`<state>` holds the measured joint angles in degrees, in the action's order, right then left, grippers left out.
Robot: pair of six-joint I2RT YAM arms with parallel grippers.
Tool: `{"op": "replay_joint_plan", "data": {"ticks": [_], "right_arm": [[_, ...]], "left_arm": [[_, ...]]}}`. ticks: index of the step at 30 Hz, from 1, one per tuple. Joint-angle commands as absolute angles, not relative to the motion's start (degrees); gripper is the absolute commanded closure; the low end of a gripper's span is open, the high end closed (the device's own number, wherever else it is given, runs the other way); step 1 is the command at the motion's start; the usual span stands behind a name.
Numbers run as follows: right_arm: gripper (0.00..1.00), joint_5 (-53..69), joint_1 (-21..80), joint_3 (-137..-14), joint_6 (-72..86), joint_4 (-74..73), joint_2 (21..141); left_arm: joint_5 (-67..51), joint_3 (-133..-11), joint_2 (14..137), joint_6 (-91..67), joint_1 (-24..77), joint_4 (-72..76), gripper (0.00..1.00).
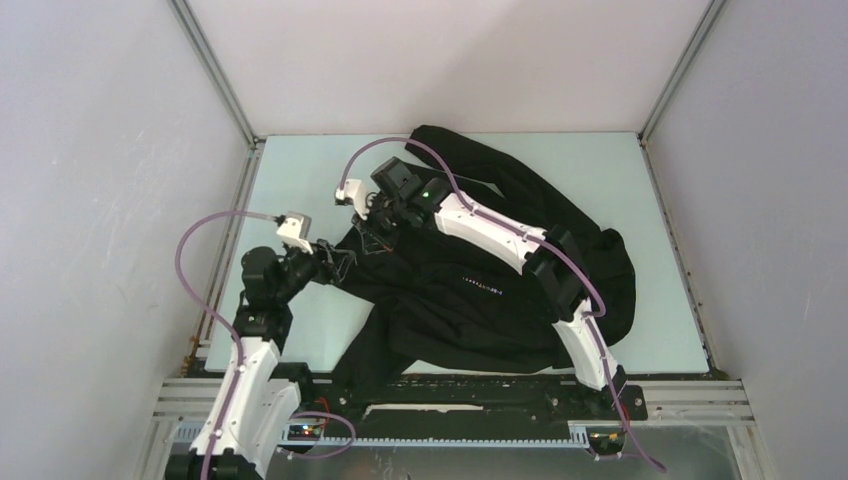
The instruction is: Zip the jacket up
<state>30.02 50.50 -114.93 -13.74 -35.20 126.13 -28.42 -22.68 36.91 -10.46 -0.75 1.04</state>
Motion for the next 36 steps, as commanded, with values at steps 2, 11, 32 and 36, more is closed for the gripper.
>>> {"op": "replay_joint_plan", "data": {"ticks": [2, 11, 32, 36], "right_arm": [[1.00, 33.31, 49.67, -117.26, -13.38, -35.12, 125.36], [1.00, 35.26, 49.18, -116.38, -12.68, -33.96, 124.76], [1.00, 35.77, 48.80, -115.01, -11.51, -32.22, 123.90], [1.00, 36.01, 48.60, -114.82, -10.93, -31.74, 123.96]], "left_arm": [[-35.15, -26.93, 40.59, -0.29, -0.53, -1.49, 0.36], [-33.49, -24.98, 43.91, -3.43, -0.51, 4.21, 0.36], [-34.18, -24.53, 48.48, -10.94, -0.53, 8.33, 0.57], [-32.73, -24.44, 48.79, -11.77, -0.48, 8.23, 0.62]]}}
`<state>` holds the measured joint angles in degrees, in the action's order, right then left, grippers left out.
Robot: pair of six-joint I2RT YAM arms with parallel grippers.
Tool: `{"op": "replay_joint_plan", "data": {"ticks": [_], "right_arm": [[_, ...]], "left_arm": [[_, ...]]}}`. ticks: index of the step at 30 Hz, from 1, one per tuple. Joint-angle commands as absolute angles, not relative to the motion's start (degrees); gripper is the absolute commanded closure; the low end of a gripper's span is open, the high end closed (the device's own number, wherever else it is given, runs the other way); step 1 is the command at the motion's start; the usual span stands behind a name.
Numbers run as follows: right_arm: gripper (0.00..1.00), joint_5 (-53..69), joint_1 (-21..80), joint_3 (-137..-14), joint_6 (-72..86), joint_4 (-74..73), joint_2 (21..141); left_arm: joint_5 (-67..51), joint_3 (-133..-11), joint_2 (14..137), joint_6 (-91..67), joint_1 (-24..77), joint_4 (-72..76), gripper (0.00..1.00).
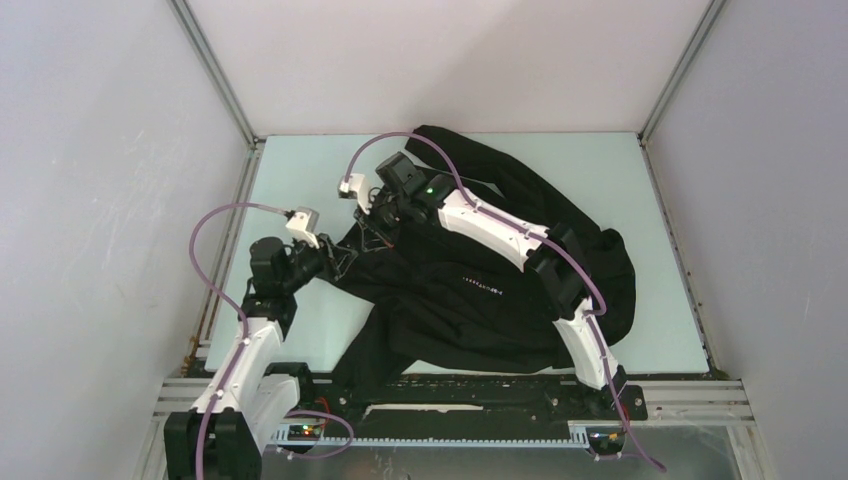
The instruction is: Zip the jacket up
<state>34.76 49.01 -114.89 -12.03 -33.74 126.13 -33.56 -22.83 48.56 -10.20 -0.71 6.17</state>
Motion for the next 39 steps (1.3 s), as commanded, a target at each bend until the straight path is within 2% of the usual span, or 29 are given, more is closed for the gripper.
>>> {"op": "replay_joint_plan", "data": {"ticks": [1, 4, 8, 13, 16, 17, 19, 21, 25, 31, 39], "right_arm": [[1.00, 36.10, 48.56, -114.84, -10.83, -31.68, 124.03], [1.00, 36.53, 48.55, -114.83, -10.72, -31.47, 124.08], [1.00, 36.84, 48.55, -114.67, -10.56, -31.29, 124.08], [1.00, 37.09, 48.32, -114.56, -10.17, -30.79, 124.60], [1.00, 37.07, 47.59, -114.33, -8.86, -29.98, 124.87], [0.97, 36.97, 47.14, -114.19, -7.87, -29.41, 124.79], [0.82, 36.01, 45.98, -112.92, -5.01, -26.98, 124.22], [0.71, 34.41, 44.82, -110.41, -2.09, -22.84, 122.91], [0.61, 31.52, 42.73, -108.13, 3.16, -15.90, 122.35], [0.57, 25.90, 37.45, -114.16, 13.14, -14.33, 129.90], [0.51, 26.21, 33.22, -137.91, 22.08, -19.53, 146.40]], "left_arm": [[-32.48, -24.39, 48.50, -11.78, -0.52, 8.26, 0.62], [-31.25, -23.82, 48.30, -13.25, -0.52, 9.39, 0.68], [-29.66, -23.29, 49.91, -16.03, -0.52, 11.76, 0.86], [-28.66, -23.84, 51.41, -16.83, -0.53, 12.47, 0.99], [-28.19, -24.49, 52.02, -17.59, -0.52, 11.83, 1.00], [-27.57, -24.85, 52.29, -18.00, -0.53, 11.22, 1.00], [-27.18, -25.59, 53.18, -18.90, -0.51, 10.26, 1.00], [-26.44, -26.91, 54.52, -20.10, -0.50, 8.46, 1.00], [-24.98, -30.57, 59.06, -21.32, -0.52, 3.79, 1.00], [-23.92, -37.53, 67.64, -23.05, -0.53, -5.30, 1.00], [-25.90, -45.05, 77.13, -23.90, 1.85, -10.99, 1.00]]}}
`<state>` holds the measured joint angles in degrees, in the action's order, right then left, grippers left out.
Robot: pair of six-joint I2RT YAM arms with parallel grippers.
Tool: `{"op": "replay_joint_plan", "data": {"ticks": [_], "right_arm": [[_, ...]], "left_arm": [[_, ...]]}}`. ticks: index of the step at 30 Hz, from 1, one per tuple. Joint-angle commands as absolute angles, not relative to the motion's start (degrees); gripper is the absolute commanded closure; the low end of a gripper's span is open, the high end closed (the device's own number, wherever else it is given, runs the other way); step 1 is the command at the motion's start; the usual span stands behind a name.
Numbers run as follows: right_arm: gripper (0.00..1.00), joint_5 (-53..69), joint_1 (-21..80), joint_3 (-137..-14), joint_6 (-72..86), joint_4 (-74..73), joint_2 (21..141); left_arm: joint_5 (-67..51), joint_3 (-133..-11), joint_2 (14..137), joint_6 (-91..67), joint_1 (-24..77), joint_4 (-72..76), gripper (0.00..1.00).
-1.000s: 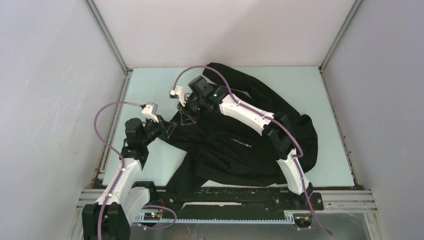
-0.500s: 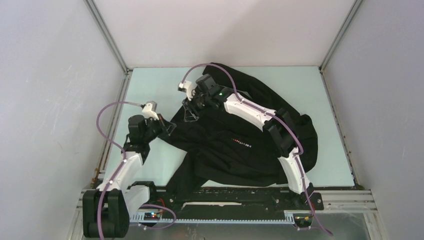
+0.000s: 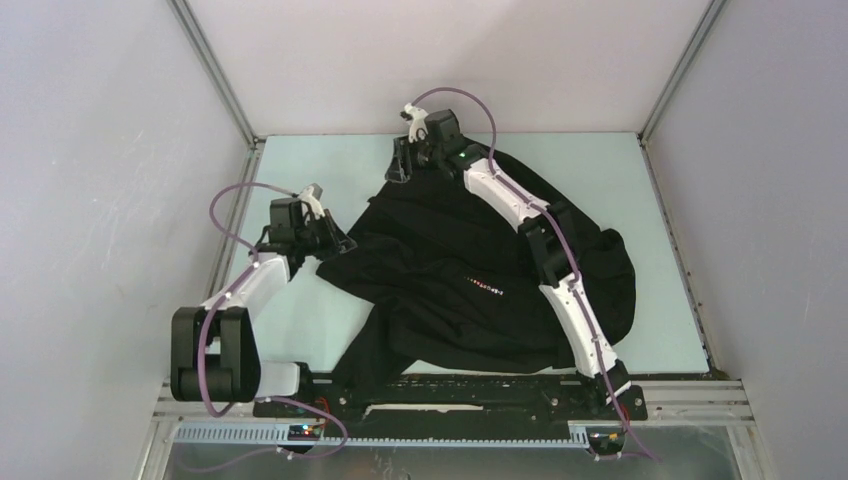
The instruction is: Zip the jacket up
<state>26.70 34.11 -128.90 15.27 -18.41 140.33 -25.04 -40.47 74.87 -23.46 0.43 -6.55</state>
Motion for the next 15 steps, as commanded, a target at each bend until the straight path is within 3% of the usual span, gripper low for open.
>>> {"op": "replay_joint_plan", "data": {"ticks": [1, 15], "right_arm": [[0.50, 26.47, 33.15, -138.10, 23.71, -18.50, 147.37], [0.43, 32.15, 34.03, -135.13, 33.28, -8.43, 153.46]], "left_arm": [[-26.00, -45.82, 77.72, -23.44, 2.03, -11.42, 1.00], [-24.83, -47.81, 80.65, -19.25, 2.29, -16.59, 1.00]]}}
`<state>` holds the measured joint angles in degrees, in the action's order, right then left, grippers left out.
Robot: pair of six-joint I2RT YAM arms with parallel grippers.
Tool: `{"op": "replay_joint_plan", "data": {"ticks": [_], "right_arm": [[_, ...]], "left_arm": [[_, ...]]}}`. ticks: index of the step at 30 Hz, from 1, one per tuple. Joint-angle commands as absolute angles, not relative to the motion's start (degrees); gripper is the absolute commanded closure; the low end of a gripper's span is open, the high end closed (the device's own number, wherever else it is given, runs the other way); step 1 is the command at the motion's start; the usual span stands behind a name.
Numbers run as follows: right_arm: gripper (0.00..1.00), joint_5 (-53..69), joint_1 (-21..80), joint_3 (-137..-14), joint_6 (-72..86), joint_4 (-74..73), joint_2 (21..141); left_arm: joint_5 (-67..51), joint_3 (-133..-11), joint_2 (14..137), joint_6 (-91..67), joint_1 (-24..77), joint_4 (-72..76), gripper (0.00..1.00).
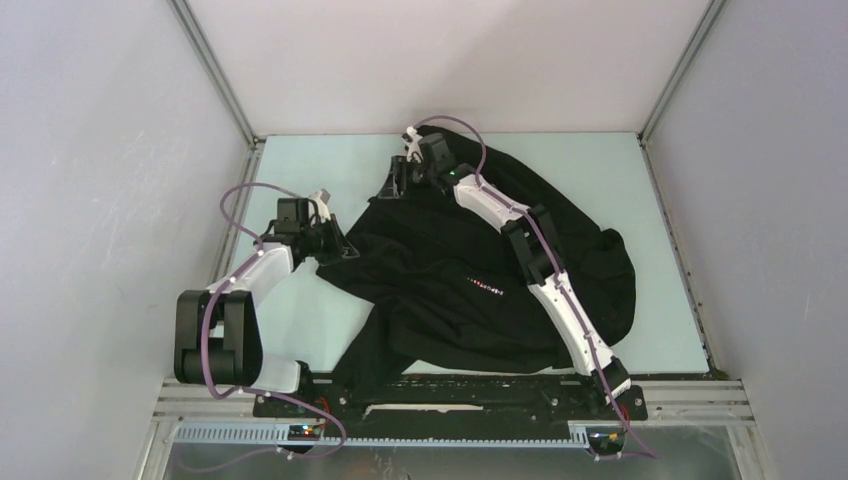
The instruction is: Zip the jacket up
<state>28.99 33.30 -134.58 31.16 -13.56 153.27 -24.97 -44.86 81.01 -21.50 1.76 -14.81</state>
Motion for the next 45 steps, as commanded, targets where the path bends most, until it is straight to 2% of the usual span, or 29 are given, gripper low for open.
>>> {"op": "replay_joint_plan", "data": {"ticks": [1, 9, 16, 19, 23, 35, 39, 45], "right_arm": [[0.43, 32.62, 34.25, -134.88, 33.03, -8.29, 153.46], [0.42, 34.17, 34.82, -130.96, 31.87, -7.12, 152.10], [0.52, 36.81, 34.81, -129.18, 32.03, -5.16, 151.40], [0.44, 38.06, 35.14, -128.80, 31.32, -4.66, 150.70], [0.40, 37.69, 35.47, -125.15, 30.13, -2.89, 148.50], [0.36, 29.99, 38.67, -123.94, 23.47, -11.99, 147.10], [0.49, 27.32, 39.37, -123.91, 22.48, -13.59, 146.83], [0.87, 26.64, 39.54, -125.11, 22.15, -10.58, 146.63]], "left_arm": [[-24.98, -47.81, 80.70, -19.13, 2.29, -16.61, 1.00], [-26.38, -48.44, 81.86, -19.21, 2.29, -17.06, 1.00], [-26.80, -48.26, 81.53, -19.33, 2.29, -16.69, 1.00], [-26.81, -48.16, 81.50, -19.41, 2.32, -16.38, 1.00], [-26.99, -48.16, 81.87, -19.48, 2.37, -16.44, 1.00], [-26.98, -48.35, 82.14, -19.68, 2.37, -16.84, 1.00], [-26.33, -48.43, 82.32, -19.64, 2.37, -17.48, 1.00], [-26.58, -48.56, 82.45, -20.50, 3.15, -17.10, 1.00]]}}
